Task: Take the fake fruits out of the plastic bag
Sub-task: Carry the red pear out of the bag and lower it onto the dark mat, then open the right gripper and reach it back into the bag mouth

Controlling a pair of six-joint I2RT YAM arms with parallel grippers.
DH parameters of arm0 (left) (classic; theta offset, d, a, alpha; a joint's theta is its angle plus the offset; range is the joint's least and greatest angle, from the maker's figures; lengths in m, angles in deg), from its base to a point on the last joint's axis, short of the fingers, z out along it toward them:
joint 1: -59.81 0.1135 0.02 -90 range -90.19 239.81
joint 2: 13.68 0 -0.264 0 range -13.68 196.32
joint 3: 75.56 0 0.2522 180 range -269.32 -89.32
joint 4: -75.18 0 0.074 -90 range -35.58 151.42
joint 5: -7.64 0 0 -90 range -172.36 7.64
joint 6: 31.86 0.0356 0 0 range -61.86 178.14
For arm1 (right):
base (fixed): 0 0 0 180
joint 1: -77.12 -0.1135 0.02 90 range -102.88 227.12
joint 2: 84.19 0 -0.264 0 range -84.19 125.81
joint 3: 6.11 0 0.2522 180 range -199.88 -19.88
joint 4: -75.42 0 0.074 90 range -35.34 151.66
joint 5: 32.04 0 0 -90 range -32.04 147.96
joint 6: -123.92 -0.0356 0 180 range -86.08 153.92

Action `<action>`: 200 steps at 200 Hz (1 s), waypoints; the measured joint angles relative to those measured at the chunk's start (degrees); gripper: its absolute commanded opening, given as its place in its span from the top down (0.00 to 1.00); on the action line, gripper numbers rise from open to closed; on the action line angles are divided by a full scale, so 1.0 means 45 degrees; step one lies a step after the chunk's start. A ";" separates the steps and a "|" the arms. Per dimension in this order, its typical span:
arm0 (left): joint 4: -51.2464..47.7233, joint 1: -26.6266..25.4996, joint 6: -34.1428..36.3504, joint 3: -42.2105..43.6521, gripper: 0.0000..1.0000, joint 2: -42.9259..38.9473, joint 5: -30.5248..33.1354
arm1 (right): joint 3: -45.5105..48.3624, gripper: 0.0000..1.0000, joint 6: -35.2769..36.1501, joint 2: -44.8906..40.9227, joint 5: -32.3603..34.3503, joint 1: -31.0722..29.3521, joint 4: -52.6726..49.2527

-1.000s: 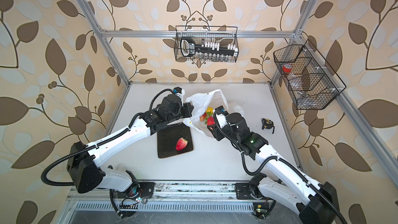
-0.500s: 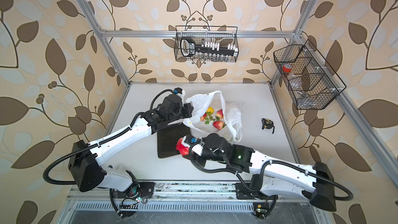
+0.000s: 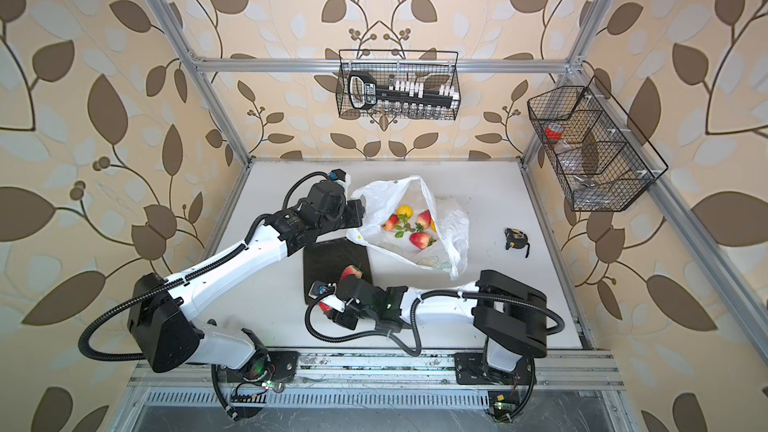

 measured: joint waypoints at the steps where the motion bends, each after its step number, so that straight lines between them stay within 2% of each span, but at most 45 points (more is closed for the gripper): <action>1: -0.0005 0.0000 0.0005 0.0000 1.00 0.0000 -0.0005 | -0.0019 0.53 0.0000 0.0034 0.0000 0.0010 0.0010; 45: -0.0102 0.0000 0.0301 -0.0010 1.00 -0.0068 -0.0019 | -0.1972 0.51 -0.0248 0.2006 0.0175 0.0597 -0.0005; 81: -0.0238 0.0000 0.0563 -0.0170 1.00 -0.0087 -0.0010 | -0.2477 0.48 -0.0340 0.2846 0.0189 0.0845 -0.0034; 115: -0.0243 0.0000 0.0729 -0.0209 1.00 -0.0097 -0.0010 | -0.2574 0.37 -0.0335 0.3274 0.0165 0.0928 -0.0199; 159: -0.0243 0.0000 0.0889 -0.0233 1.00 -0.0097 -0.0015 | -0.2574 0.17 -0.0233 0.3366 0.0155 0.0937 -0.0209; 181: -0.0238 0.0000 0.0937 -0.0369 1.00 -0.0097 -0.0015 | -0.2419 0.15 -0.0136 0.3045 0.0151 0.0933 -0.0165; 200: -0.0238 0.0000 0.1010 -0.0500 1.00 -0.0097 -0.0010 | -0.1855 0.15 0.0019 0.1928 0.0160 0.0908 -0.0131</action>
